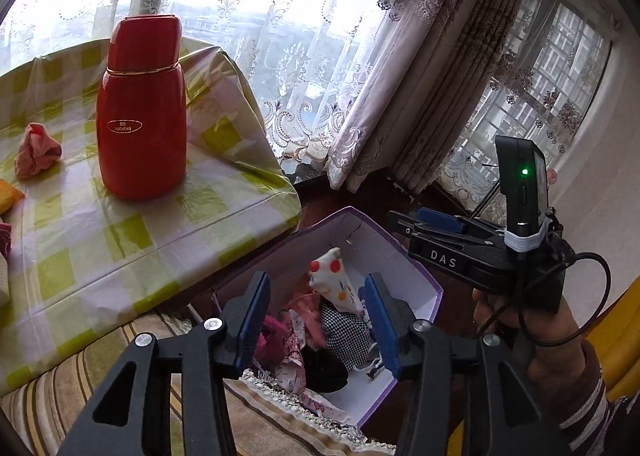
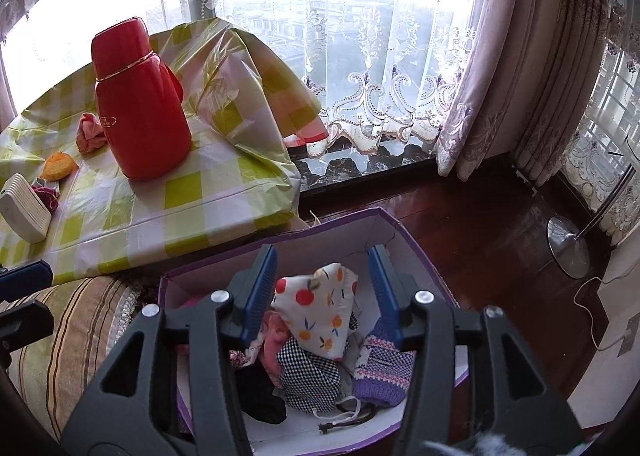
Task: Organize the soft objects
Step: 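Withdraw both open tools from the box back over the table, then grasp the salmon-pink cloth with the right tool while the left tool grasps the orange sponge bag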
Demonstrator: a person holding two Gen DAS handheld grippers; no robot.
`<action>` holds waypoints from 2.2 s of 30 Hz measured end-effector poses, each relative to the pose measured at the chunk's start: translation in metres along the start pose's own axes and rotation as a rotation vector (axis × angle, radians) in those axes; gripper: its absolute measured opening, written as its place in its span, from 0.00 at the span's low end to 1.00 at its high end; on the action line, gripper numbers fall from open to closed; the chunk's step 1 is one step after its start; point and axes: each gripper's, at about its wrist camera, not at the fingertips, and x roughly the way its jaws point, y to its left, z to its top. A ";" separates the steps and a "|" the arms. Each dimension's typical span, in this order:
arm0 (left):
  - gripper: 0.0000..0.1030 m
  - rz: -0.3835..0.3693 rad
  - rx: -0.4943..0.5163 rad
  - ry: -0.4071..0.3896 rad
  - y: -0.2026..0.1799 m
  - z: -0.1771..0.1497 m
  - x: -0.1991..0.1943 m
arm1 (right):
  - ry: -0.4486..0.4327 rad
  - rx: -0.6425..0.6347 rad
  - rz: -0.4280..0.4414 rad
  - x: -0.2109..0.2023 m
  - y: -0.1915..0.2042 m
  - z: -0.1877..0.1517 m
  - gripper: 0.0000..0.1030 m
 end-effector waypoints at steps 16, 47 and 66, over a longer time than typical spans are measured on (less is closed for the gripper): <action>0.49 0.110 -0.088 -0.100 0.049 -0.002 -0.050 | -0.005 -0.079 0.067 -0.008 0.041 0.006 0.60; 0.49 0.466 -0.363 -0.307 0.243 -0.037 -0.201 | -0.019 -0.451 0.312 -0.014 0.232 0.029 0.64; 0.49 0.453 -0.462 -0.248 0.370 0.015 -0.213 | -0.159 -0.577 0.438 0.001 0.348 0.119 0.74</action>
